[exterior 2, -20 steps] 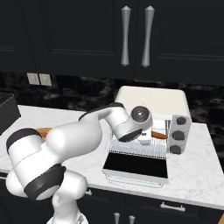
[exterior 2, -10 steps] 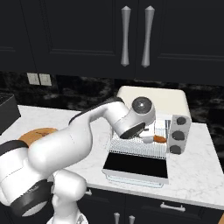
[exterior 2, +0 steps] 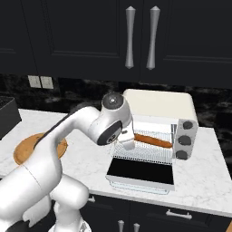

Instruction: Pick up the kebab skewer and baguette bread, and place them inside the toaster oven. Close the toaster oven door and start by setting the timer.

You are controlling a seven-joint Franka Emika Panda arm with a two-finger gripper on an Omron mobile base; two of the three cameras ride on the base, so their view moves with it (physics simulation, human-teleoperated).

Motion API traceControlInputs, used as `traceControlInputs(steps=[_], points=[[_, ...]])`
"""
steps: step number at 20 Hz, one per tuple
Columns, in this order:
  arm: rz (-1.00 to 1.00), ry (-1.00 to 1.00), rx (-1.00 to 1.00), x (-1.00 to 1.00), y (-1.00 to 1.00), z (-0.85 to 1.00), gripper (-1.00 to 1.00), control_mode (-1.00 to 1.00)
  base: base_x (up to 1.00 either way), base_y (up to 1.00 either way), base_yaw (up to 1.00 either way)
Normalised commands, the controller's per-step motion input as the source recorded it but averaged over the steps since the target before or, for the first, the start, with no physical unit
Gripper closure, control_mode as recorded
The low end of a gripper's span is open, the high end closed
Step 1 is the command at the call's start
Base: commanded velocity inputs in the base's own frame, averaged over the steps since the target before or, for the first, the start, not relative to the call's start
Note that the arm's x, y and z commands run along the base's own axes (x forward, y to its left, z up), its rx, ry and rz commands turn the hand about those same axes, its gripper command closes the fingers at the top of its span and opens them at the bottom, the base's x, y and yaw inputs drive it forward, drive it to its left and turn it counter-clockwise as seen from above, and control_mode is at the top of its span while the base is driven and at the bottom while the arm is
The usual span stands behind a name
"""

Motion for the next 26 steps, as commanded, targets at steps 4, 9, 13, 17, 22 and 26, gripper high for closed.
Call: traceControlInputs(steps=[4,9,13,17,22,26], points=[[0.45,0.13,-0.03,-0.12,1.00,-0.01,-1.00,-1.00,0.00,0.00,0.00],[0.52,0.14,-0.01,0.00,0.99,-0.03,-1.00,-1.00,0.00,0.00,0.00],[0.37,0.13,-0.04,0.14,1.00,-0.01,-1.00,-1.00,0.00,0.00,0.00],[0.22,0.16,-0.08,0.55,1.00,-0.15,-1.00,-1.00,0.00,0.00,0.00],[0.15,0.17,-0.09,0.65,0.99,-0.32,-1.00,-1.00,0.00,0.00,0.00],[0.22,0.05,-0.17,0.24,0.90,-0.64,-1.00,-1.00,0.00,0.00,0.00]])
